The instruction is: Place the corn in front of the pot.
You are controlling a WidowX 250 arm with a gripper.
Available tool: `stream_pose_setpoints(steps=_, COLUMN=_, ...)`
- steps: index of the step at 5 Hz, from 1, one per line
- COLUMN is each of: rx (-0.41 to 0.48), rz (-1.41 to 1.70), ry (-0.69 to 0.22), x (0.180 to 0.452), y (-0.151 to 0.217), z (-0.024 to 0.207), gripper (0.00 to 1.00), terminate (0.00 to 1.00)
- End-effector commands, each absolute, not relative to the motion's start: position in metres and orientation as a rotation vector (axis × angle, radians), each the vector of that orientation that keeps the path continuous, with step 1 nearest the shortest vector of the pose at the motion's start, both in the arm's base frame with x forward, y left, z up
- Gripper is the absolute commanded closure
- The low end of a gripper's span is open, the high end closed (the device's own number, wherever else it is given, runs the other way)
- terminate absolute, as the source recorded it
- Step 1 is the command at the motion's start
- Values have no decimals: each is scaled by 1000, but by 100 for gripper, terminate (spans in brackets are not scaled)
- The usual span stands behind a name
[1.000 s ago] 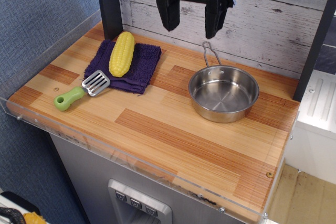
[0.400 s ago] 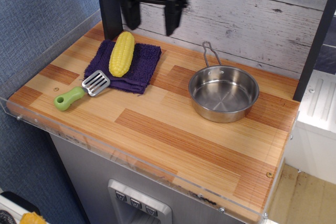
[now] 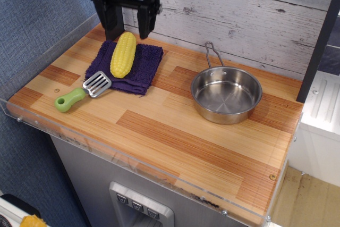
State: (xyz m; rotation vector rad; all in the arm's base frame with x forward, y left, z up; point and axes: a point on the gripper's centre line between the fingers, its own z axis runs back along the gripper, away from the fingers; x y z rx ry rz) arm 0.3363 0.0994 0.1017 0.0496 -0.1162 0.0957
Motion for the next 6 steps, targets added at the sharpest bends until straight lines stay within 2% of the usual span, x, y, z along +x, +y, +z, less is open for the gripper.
stream_pose_setpoints(steps=1, rx=39, rz=137, ry=-183, x=344, y=133, z=109, gripper=0, terminate=0)
stream_pose_setpoints(steps=3, rx=-21, rz=229, ry=-98, x=343, y=157, z=78, gripper=0, terminate=0)
stream_pose_setpoints(steps=5, rx=-15, rz=243, ry=-35, x=340, y=153, z=52, gripper=0, terminate=0)
stream_pose_setpoints(steps=6, rx=4, rz=243, ry=-39, x=342, y=149, z=54, gripper=0, terminate=0)
